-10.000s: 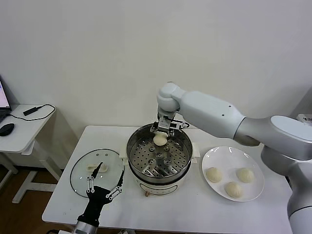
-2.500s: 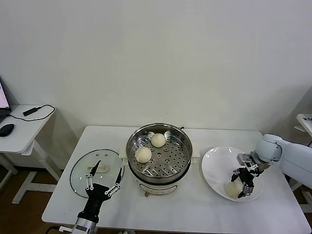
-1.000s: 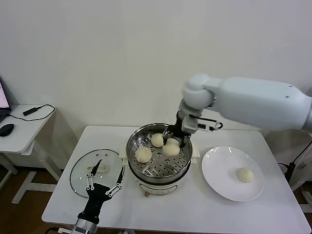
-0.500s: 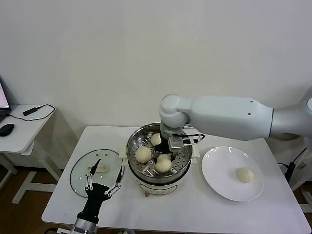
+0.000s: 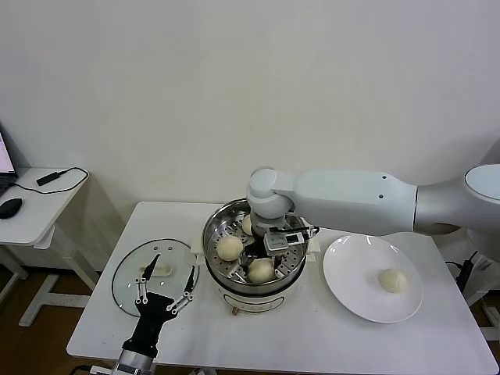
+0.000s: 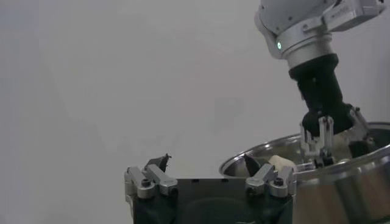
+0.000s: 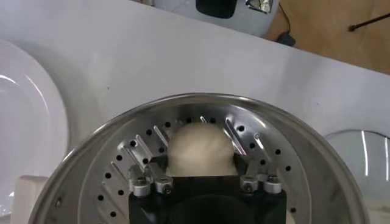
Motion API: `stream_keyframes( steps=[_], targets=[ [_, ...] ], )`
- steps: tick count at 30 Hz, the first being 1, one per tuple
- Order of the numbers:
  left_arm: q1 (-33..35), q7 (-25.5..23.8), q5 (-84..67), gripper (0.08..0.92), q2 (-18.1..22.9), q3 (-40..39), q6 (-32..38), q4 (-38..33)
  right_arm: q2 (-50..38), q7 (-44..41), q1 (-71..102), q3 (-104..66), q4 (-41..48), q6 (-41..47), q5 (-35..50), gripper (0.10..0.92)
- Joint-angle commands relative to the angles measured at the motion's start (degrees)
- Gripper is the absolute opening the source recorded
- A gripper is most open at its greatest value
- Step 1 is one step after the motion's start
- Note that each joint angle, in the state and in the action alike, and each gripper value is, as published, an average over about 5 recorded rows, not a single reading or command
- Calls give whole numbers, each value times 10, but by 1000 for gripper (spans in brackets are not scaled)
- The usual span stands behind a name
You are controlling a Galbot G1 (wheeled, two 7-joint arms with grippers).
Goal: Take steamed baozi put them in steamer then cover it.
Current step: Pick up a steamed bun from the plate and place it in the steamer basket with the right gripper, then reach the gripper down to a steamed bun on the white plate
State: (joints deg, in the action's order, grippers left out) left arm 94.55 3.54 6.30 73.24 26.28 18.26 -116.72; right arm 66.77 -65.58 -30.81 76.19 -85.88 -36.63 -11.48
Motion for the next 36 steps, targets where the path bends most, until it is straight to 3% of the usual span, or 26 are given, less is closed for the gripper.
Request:
stream_keyframes(
  steps=[1,5,9,17,24,36],
  targets=[
    [-1,0,-1,823,0,-2,-3,0,-51,-26,-29,-57,-17,10,17,821],
    [-3,0,-1,823,0,-4,-5,-1,-121,-59,-61,-94,-11,39,63,822],
    [-4,-1,0,823,0,-6,-7,0,-208,-102,-95,-96,25,140,160,823],
    [-6,-1,3,823,1,-12,-9,-3,-321,-152,-57,-93,173,312,236,823],
    [-4,0,3,823,1,-11,-10,-3,-378,-94,80,-121,248,367,234,823],
    [-4,0,4,823,2,-11,-14,-1,-376,-34,259,-199,269,372,180,823]
  ],
)
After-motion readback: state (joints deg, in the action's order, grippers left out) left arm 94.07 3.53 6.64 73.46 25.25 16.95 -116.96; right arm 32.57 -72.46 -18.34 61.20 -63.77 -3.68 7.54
